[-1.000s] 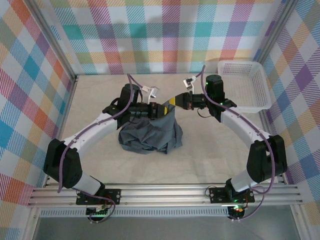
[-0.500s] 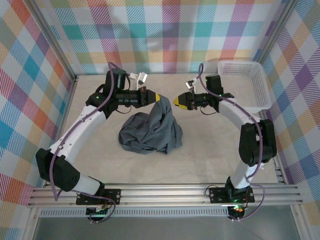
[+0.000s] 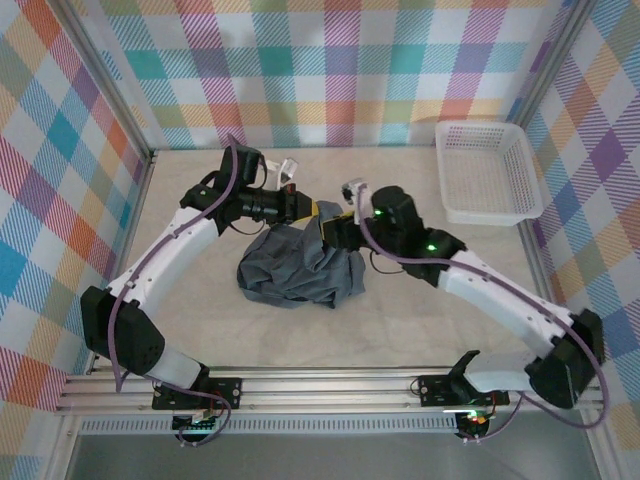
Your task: Fold the inside-out t-shirt
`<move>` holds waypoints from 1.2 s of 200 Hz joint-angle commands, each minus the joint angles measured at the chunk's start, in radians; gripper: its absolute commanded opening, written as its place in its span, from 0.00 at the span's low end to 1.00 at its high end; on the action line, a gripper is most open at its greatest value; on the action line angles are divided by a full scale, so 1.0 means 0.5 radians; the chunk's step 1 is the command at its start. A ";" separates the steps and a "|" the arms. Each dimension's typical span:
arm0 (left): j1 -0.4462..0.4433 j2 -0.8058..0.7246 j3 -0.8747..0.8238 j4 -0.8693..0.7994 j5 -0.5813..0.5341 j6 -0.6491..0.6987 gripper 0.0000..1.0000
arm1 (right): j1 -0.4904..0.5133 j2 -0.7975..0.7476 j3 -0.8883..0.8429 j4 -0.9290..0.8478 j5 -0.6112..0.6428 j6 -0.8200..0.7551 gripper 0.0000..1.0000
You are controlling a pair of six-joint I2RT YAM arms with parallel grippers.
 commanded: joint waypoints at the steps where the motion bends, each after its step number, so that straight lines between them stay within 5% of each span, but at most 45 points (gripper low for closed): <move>1: 0.014 -0.022 0.072 -0.038 0.008 0.015 0.00 | 0.009 0.198 0.094 0.011 0.425 -0.253 0.43; 30: 0.017 -0.047 0.075 -0.064 -0.021 0.027 0.00 | 0.011 0.342 0.166 0.056 0.208 -0.417 0.46; 51: 0.033 -0.044 0.096 -0.155 -0.106 0.087 0.00 | 0.010 0.321 0.194 0.046 0.067 -0.380 0.08; 64: 0.077 -0.031 0.102 -0.261 -0.245 0.224 0.00 | 0.005 0.239 0.170 0.031 -0.115 -0.351 0.00; 84: 0.168 0.046 0.069 -0.386 -0.613 0.534 0.00 | -0.072 0.099 0.109 0.066 -0.783 -0.230 0.00; 109: 0.237 0.137 0.046 -0.294 -0.440 0.633 0.00 | -0.268 0.040 0.004 0.377 -1.498 0.186 0.00; 161: 0.234 -0.249 -0.210 -0.102 -0.294 0.647 0.46 | -0.492 0.166 -0.082 0.764 -1.757 0.552 0.00; 193: 0.189 -0.459 -0.468 -0.106 -0.545 0.726 0.58 | -0.495 0.267 -0.008 0.773 -1.870 0.599 0.00; 240: 0.122 -0.185 -0.383 0.038 -0.575 0.670 0.77 | -0.493 0.284 0.003 0.839 -2.090 0.626 0.00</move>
